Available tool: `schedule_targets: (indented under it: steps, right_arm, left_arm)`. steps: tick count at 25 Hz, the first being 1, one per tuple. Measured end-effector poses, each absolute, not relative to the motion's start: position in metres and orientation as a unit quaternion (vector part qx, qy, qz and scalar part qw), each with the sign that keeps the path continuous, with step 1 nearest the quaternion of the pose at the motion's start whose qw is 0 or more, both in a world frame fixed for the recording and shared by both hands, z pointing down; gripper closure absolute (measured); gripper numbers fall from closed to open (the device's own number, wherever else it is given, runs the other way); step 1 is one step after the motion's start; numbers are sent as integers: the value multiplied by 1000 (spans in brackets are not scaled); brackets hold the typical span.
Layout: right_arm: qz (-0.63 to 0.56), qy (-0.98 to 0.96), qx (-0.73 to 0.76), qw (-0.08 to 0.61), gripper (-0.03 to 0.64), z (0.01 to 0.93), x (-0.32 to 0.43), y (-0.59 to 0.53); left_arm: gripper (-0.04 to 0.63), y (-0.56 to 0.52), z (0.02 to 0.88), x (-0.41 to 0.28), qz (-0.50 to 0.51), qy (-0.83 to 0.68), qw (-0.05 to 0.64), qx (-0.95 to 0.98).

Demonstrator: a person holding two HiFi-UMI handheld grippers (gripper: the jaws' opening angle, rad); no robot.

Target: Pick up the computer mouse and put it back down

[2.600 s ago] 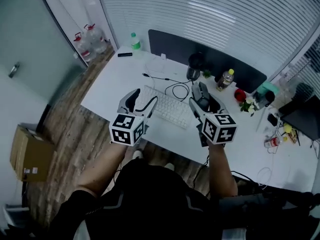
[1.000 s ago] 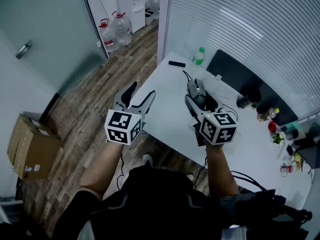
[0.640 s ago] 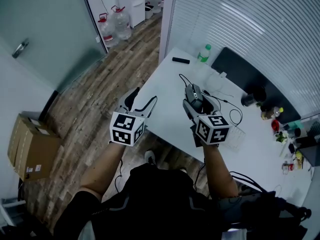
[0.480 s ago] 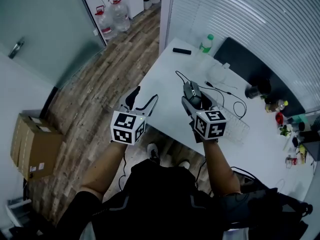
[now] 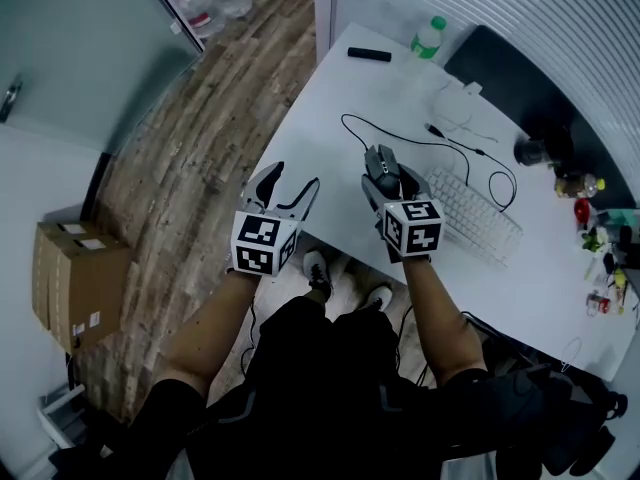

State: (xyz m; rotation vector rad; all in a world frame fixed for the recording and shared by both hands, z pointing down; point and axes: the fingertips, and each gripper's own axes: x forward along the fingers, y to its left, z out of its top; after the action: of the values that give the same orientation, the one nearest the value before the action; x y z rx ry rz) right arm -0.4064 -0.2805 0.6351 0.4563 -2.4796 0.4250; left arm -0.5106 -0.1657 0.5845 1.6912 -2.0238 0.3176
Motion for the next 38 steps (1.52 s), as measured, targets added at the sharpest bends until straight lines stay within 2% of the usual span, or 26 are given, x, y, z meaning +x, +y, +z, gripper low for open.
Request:
schedule_targets:
  steps: [11, 17, 25, 38]
  right_arm:
    - [182, -898, 204, 344, 321, 712, -412, -308]
    - [204, -885, 225, 352, 322, 735, -421, -315]
    - [192, -885, 236, 353, 322, 740, -427, -320]
    - [163, -890, 215, 368, 298, 742, -430, -317]
  left_arm:
    - [295, -197, 659, -519, 145, -725, 278, 613]
    - [295, -206, 687, -515, 156, -714, 299, 613]
    - [295, -206, 699, -517, 145, -710, 323, 609]
    - [295, -202, 695, -507, 155, -705, 316, 616]
